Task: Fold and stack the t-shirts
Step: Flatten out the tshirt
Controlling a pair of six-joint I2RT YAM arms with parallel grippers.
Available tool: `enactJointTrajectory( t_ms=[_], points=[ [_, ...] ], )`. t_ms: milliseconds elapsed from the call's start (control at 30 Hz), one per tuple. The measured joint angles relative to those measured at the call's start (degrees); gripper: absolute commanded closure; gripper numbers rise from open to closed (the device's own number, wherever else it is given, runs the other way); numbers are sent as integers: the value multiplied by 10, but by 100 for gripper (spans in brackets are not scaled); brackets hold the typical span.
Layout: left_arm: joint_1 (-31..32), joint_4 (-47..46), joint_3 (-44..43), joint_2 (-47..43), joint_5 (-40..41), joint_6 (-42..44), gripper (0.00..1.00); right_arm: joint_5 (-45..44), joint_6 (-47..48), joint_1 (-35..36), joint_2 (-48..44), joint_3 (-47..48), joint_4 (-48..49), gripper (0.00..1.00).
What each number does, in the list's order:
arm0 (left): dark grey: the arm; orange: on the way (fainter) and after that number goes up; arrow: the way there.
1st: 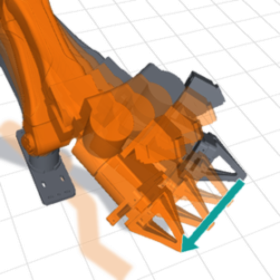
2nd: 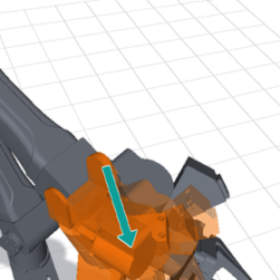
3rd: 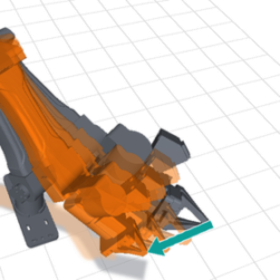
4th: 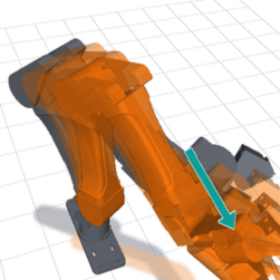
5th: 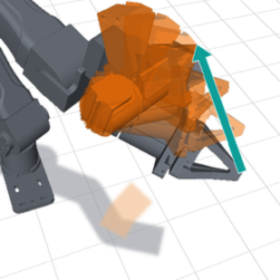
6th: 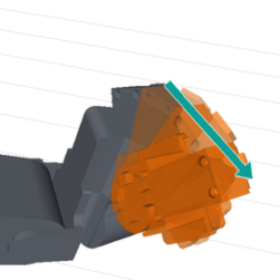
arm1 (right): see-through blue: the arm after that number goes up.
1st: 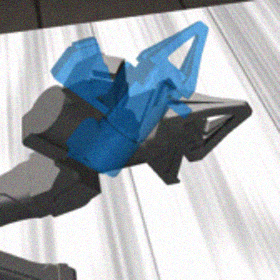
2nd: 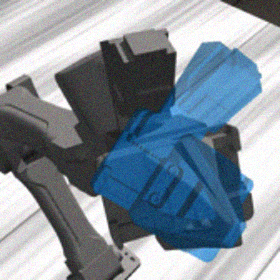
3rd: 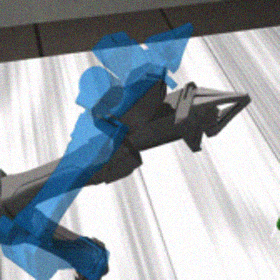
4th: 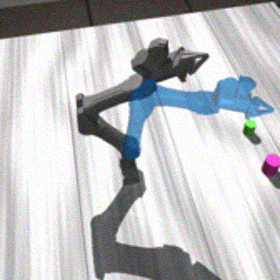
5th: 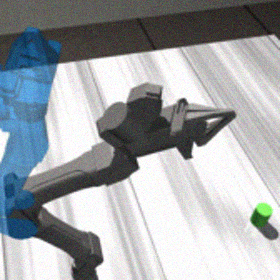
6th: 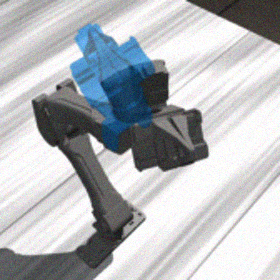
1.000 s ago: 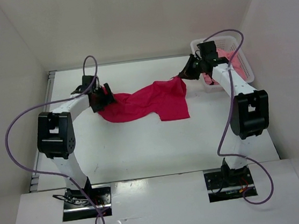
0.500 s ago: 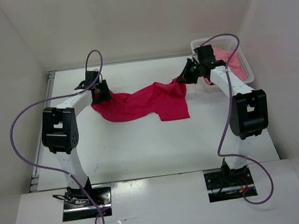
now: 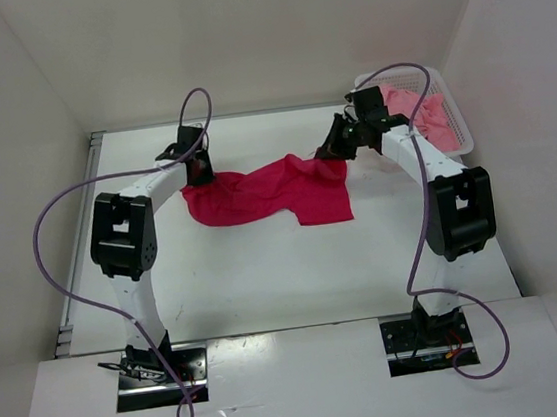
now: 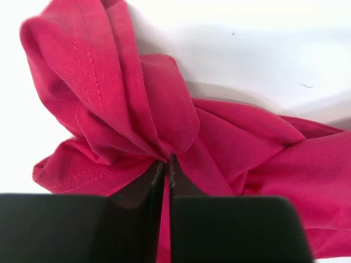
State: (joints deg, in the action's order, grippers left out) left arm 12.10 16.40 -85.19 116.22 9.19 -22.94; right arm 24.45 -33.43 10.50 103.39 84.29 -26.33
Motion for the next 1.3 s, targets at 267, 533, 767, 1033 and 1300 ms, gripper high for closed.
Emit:
enactJointTrajectory(
  t_ms=[267,533,767,1033,1300],
  points=[
    [-1,80,-9,-64,-2,-17,100,-7,14,6,-12,-30,-1,99],
    [-8,218,12,-304,-8,-86,100,-28,25,6,-97,-53,-20,99],
    [-28,346,-43,-387,-43,-128,100,-36,27,3,-136,-51,-26,99],
    [-95,301,-71,-227,-86,-111,100,-63,29,-3,21,40,-30,99],
    [-132,246,-245,116,-102,-80,70,-88,28,-7,90,78,-47,99]
  ],
)
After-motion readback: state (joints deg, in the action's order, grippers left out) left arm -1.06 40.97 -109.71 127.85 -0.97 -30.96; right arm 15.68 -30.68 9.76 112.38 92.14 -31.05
